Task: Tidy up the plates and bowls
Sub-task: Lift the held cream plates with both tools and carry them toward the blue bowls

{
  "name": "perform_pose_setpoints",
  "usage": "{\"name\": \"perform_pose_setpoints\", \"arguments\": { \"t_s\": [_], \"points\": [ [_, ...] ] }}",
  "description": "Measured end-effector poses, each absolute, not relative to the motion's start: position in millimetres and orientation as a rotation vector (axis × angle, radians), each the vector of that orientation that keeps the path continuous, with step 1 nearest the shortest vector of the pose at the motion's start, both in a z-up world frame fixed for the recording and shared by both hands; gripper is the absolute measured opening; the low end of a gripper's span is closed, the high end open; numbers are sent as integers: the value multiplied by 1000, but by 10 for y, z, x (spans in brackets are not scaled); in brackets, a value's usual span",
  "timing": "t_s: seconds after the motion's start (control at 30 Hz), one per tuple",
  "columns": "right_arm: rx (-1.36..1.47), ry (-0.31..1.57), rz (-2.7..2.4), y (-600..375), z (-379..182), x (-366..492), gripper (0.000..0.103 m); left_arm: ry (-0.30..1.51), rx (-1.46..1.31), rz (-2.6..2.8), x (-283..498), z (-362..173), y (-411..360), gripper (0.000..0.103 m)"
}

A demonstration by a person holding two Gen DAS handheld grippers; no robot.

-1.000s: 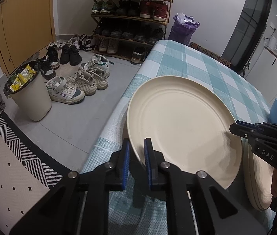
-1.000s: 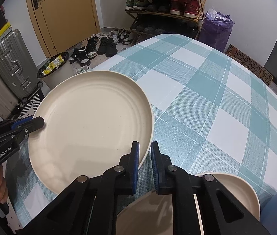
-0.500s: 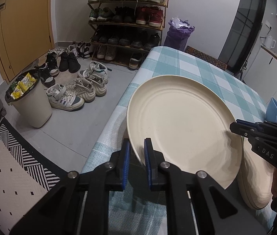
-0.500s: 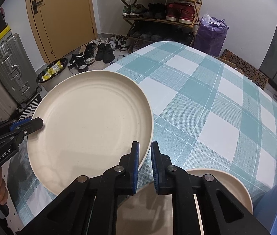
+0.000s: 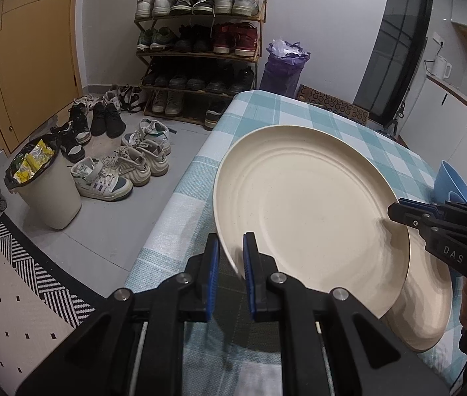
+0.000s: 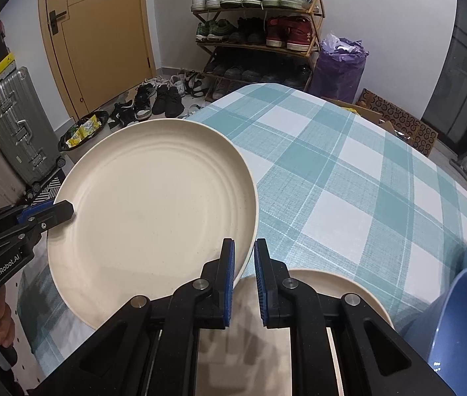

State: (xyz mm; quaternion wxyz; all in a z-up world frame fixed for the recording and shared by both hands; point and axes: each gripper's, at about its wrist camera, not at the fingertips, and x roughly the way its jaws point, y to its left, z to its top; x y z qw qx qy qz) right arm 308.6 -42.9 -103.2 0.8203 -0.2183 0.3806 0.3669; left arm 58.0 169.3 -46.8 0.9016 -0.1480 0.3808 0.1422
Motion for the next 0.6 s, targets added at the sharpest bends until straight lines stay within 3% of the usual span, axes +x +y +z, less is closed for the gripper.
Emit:
{"name": "perform_pose_setpoints", "arguments": {
  "t_s": [0.6],
  "points": [
    [-421, 784, 712, -939, -822, 2986, 13, 773, -269, 222, 597, -350, 1319, 12]
  ]
}}
